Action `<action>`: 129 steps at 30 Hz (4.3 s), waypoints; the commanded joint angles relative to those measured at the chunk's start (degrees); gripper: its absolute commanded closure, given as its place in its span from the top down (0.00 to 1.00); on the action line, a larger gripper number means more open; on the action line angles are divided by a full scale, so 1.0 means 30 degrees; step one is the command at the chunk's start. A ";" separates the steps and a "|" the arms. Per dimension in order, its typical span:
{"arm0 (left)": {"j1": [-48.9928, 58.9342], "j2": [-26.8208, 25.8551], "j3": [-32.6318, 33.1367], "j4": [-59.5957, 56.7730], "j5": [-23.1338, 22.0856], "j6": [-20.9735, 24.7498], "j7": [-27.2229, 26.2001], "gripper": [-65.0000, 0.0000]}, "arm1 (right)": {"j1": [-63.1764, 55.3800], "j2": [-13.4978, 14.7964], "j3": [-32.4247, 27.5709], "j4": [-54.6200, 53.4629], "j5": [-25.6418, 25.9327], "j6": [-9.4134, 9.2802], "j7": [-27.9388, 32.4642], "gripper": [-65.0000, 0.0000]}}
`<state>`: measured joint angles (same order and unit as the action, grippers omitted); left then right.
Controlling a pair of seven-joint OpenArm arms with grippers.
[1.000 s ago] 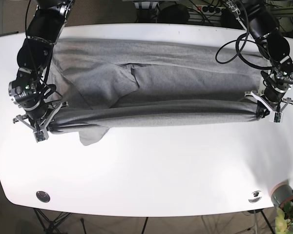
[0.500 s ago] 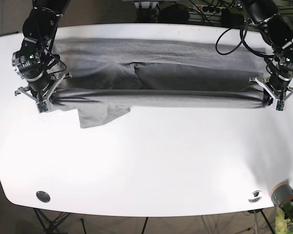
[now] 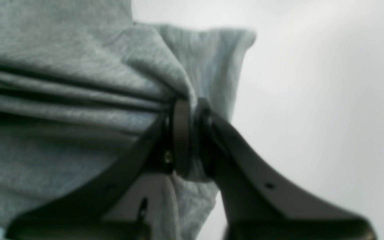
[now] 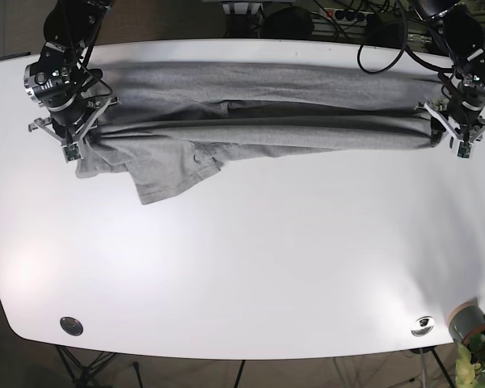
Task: Fold the T-shirt properly
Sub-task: 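Fold the grasped middle over toward the held edge with both grippers, then release and regrasp the folded band's edge with both grippers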
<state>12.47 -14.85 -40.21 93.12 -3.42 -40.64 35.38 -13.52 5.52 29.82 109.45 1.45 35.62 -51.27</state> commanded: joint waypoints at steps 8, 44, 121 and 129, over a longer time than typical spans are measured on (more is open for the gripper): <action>0.1074 -0.1159 -0.0239 0.1443 -0.0222 0.0214 -0.0231 0.60 | -0.0549 -0.0330 0.1648 0.0924 -0.0060 0.0099 0.0224 0.61; 0.0400 -0.1335 0.0699 -0.0345 -0.3915 0.0214 0.1292 0.59 | 0.6748 -0.0301 -0.3831 -0.5523 -0.0265 0.1007 -0.0919 0.62; -0.4992 -0.1189 0.1255 -0.5473 -0.2830 0.0214 -0.0730 0.00 | 0.8037 -0.1034 -0.4124 -0.8336 -0.0089 0.0978 0.0869 0.05; -0.4962 -0.0515 -0.0327 -0.2572 -0.2743 0.0214 0.1322 0.00 | 0.7100 -0.1063 -0.4095 -0.4966 -0.0089 0.0978 -0.0831 0.05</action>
<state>-1.85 -15.49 -40.18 82.43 -11.09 -39.94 38.33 7.90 2.07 17.41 90.89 0.36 38.46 -53.32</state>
